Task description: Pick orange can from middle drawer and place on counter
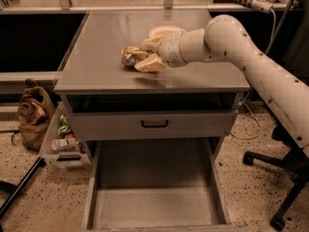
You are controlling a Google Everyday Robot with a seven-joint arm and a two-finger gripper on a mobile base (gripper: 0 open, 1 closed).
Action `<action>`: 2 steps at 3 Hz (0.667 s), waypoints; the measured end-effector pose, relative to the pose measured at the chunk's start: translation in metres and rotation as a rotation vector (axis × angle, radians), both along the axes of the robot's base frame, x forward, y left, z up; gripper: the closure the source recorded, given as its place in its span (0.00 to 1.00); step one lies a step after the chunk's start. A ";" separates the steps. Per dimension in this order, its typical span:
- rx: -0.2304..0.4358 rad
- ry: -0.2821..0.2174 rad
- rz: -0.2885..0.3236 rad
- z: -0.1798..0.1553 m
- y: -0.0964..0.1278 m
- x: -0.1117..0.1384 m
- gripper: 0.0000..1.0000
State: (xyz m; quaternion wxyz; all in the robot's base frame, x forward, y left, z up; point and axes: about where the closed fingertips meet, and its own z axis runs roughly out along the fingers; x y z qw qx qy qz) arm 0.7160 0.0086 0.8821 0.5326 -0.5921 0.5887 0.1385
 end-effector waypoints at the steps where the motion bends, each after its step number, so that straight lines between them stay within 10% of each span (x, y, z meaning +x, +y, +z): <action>1: 0.000 0.000 0.000 0.000 0.000 0.000 0.00; 2: 0.000 0.000 0.000 0.000 0.000 0.000 0.00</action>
Offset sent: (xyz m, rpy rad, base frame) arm 0.0000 0.0000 0.0000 0.0000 0.0000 0.0000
